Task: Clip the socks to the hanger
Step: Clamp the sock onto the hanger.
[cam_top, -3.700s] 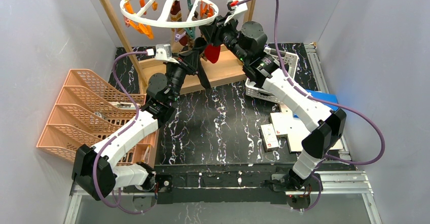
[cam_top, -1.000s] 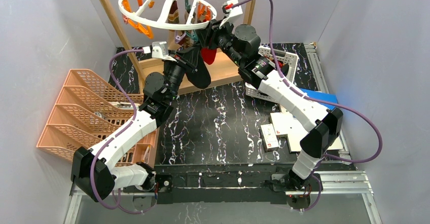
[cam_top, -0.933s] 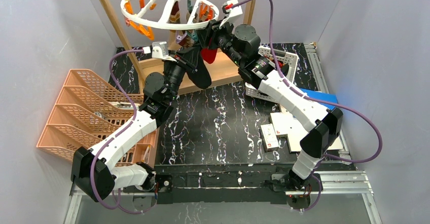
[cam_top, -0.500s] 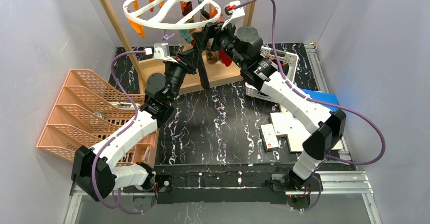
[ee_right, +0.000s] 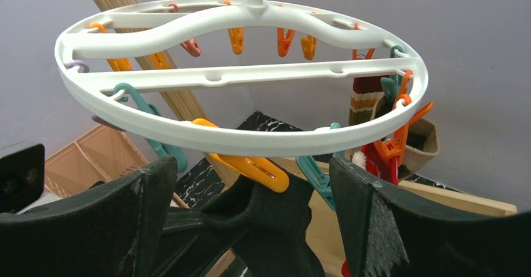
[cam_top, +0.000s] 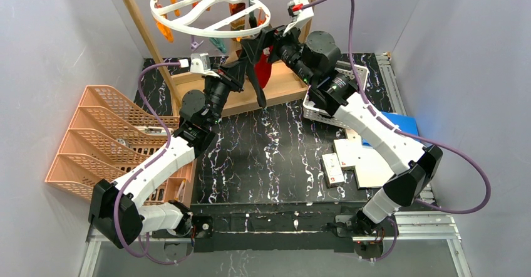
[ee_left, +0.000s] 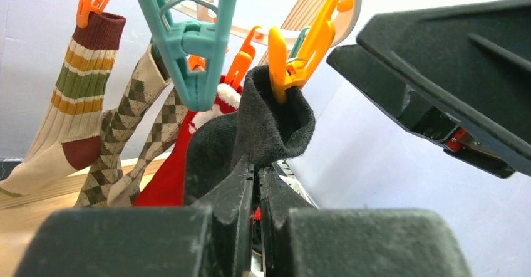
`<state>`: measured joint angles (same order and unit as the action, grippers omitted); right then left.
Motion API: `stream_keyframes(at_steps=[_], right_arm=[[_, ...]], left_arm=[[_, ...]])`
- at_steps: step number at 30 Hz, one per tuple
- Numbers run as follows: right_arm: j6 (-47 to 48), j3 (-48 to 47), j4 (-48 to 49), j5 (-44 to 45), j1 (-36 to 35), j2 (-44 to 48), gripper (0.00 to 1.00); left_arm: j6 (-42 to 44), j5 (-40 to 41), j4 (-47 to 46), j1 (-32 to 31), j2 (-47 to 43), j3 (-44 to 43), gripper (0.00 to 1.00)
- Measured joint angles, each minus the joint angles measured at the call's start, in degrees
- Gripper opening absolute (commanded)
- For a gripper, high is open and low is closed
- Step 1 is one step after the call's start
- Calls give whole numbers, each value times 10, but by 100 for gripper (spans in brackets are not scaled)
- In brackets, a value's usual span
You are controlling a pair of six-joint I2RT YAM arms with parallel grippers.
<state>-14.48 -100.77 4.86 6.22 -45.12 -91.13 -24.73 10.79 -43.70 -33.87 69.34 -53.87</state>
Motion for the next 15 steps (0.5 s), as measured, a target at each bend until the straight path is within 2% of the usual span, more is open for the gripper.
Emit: stream_keyframes(at_steps=[3, 10, 15], right_arm=[[3, 12, -5, -4, 0, 12, 99], [13, 51, -17, -8, 0, 44, 99], [14, 78, -20, -9, 0, 64, 98]], left_arm=[[0, 2, 0, 0, 0, 0, 2], [7, 9, 0, 0, -2, 0, 18], [12, 15, 0, 0, -10, 0, 25]])
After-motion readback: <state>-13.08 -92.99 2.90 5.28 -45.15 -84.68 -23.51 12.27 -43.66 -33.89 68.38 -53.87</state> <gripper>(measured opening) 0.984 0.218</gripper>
